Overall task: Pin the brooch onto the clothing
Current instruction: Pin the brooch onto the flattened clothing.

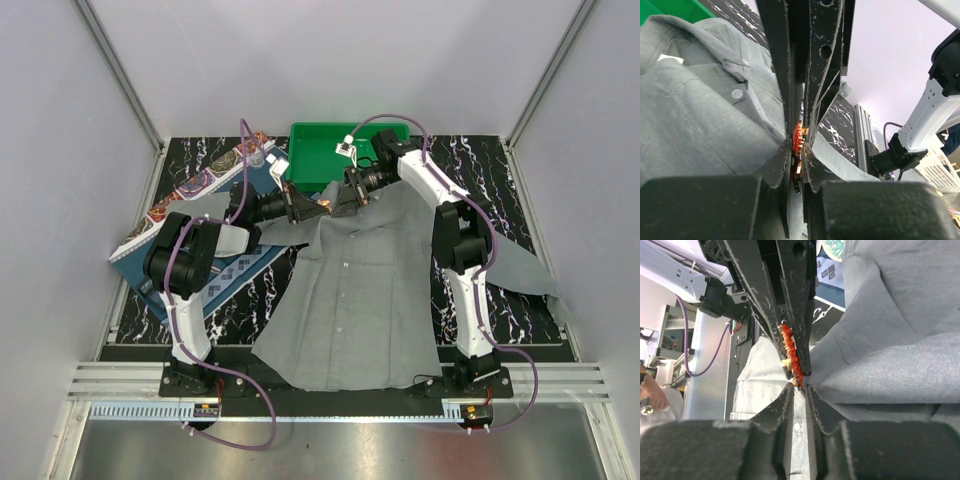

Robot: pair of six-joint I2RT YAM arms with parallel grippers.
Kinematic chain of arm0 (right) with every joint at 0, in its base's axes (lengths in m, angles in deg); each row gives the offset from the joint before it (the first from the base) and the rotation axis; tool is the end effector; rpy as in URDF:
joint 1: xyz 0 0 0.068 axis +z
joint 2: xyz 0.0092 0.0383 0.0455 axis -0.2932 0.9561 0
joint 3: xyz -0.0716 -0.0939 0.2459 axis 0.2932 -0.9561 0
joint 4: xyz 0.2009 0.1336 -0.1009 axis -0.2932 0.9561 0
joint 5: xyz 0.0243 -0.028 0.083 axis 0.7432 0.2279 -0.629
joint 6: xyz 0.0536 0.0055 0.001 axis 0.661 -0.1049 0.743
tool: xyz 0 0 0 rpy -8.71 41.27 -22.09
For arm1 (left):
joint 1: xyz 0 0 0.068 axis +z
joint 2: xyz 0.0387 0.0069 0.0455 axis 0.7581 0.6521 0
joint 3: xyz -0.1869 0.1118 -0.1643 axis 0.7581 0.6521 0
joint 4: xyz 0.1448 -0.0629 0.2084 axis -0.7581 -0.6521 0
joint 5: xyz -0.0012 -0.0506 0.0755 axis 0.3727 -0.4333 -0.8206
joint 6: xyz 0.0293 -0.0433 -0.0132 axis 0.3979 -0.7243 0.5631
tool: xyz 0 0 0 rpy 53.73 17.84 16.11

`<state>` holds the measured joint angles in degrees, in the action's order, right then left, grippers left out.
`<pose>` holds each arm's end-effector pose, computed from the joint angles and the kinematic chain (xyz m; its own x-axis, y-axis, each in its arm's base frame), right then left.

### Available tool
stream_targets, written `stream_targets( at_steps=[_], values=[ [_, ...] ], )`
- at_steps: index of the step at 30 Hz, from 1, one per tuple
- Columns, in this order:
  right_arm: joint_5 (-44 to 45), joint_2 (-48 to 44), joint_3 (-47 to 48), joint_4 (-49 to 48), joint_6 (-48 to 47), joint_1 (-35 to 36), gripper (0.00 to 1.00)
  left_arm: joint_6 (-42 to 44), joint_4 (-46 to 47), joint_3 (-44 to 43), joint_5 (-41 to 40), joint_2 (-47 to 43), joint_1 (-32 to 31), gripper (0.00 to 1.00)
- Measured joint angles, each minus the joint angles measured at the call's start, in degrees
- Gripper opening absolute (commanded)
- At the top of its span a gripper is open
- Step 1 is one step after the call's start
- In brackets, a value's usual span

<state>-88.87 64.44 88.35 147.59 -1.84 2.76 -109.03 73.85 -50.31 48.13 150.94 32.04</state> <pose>0.4384 0.1939 0.2265 -0.5697 -0.3796 -0.7289 -0.7877 -0.0006 0.6160 0.3648 -0.1450 0.1924 -0.6172 -0.2184 -0.7559 0.7459 0.1432 -0.6505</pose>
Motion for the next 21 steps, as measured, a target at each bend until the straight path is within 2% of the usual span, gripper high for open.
stream_targets(
  at_steps=[2, 4, 5, 8, 14, 18, 19, 20, 21],
  values=[
    [-0.35, 0.0, -0.48, -0.07, 0.42, -0.07, 0.19, -0.24, 0.17, 0.31, -0.07, 0.17, 0.13, 0.0],
    [-0.35, 0.0, -0.52, -0.76, 0.61, -0.07, 0.33, -0.37, 0.61, 0.7, -0.11, 0.17, 0.35, 0.0],
    [-0.33, 0.0, -0.55, -1.16, 0.7, -0.07, 0.36, -0.52, 0.79, 0.83, -0.09, 0.17, 0.42, 0.0],
    [-0.39, -0.02, -1.03, -2.8, 0.63, -0.07, 0.37, -0.59, 1.05, 1.49, 0.17, 0.17, 0.35, 0.0],
    [-0.81, -0.59, -3.43, -4.44, 0.59, -0.07, 0.29, -0.87, 1.07, 2.69, 0.33, 0.17, -0.04, 0.0],
    [-1.01, -1.92, -5.75, -5.01, -0.02, 0.0, 0.17, -0.96, 1.07, 2.86, 0.33, 0.17, -0.31, 0.0],
    [-0.98, -2.43, -6.47, -5.11, -0.42, 0.0, 0.05, -1.01, 1.09, 2.95, 0.33, 0.17, -0.39, 0.0],
    [-0.96, -2.8, -7.08, -5.18, -0.72, 0.0, 0.0, -1.03, 1.18, 3.19, 0.31, 0.17, -0.52, 0.0],
    [-1.05, -3.28, -7.96, -5.33, -1.03, 0.04, 0.0, -0.96, 1.31, 3.48, 0.24, 0.17, -0.7, 0.0]
  ],
)
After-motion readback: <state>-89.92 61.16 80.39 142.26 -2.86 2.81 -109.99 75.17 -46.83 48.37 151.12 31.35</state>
